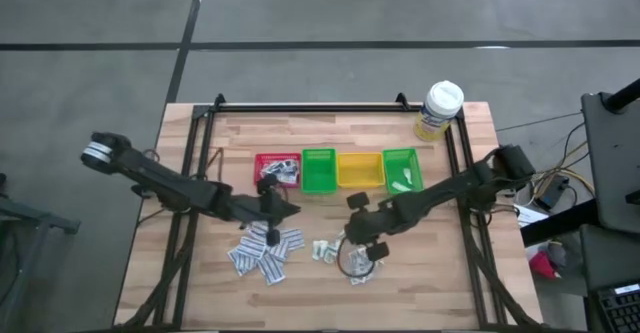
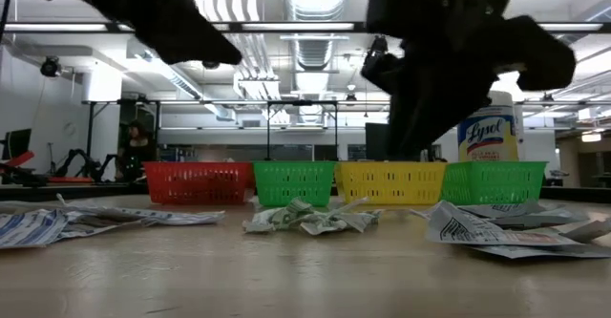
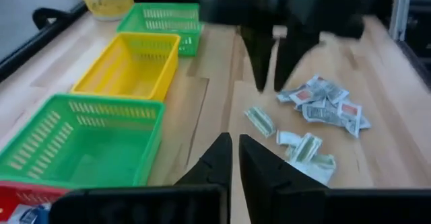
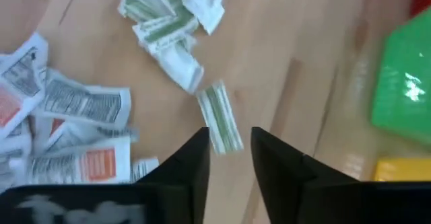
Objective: Pick & Place First Aid Supplies
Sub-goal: Put the green bandage into the right green basket
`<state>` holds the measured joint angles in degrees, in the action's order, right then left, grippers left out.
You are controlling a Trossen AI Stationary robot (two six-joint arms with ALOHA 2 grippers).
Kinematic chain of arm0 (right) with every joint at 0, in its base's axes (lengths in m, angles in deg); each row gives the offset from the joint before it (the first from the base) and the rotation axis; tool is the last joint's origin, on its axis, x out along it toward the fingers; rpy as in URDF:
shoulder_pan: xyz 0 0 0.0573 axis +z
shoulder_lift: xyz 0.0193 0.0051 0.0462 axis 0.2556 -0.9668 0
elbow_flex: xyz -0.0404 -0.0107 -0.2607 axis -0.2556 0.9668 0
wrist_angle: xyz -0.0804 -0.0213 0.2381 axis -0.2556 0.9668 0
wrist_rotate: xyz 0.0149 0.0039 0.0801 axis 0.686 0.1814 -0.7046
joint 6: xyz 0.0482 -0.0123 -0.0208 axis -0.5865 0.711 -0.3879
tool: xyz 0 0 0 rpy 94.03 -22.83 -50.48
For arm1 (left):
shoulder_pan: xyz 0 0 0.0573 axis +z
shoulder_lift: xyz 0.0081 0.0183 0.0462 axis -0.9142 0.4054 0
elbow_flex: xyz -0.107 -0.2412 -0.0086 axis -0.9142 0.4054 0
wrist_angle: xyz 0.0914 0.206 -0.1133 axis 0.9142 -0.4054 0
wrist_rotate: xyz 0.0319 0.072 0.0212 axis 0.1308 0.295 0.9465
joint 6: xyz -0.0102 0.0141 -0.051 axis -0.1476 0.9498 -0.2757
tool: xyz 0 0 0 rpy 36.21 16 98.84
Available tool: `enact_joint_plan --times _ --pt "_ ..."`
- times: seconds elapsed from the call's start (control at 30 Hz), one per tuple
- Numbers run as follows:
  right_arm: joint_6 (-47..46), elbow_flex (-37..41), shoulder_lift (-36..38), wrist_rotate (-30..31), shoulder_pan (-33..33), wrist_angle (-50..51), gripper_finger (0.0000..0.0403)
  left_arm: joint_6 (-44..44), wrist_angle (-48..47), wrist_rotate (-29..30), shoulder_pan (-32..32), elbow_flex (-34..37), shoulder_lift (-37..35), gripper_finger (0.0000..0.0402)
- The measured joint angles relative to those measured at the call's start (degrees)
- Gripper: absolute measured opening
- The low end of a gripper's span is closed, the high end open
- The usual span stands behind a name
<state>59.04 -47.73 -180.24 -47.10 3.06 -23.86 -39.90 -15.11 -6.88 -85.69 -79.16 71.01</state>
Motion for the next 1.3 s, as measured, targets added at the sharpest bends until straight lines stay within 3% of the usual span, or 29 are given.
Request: enact_joint_plan --times 0.33,0.73,1.0,1.3 --pt "4.38 -8.87 -10.74 0.16 -0.04 9.19 0.0155 0.07 14.65 -0.40 -0.70 10.80 -7.50 0.0023" --pt "5.54 -11.14 -14.21 0.12 -1.26 10.04 0.0161 2.44 15.84 -0.55 -1.09 12.78 -9.53 0.0023" --pt "6.07 -11.68 -15.51 -3.62 -3.43 9.97 0.0140 2.85 15.56 -0.59 -1.15 12.80 -9.44 0.0023" --pt "6.03 -11.69 -15.53 -4.04 -3.82 10.04 0.0077 2.85 15.54 -0.79 -1.15 12.80 -9.42 0.0023"
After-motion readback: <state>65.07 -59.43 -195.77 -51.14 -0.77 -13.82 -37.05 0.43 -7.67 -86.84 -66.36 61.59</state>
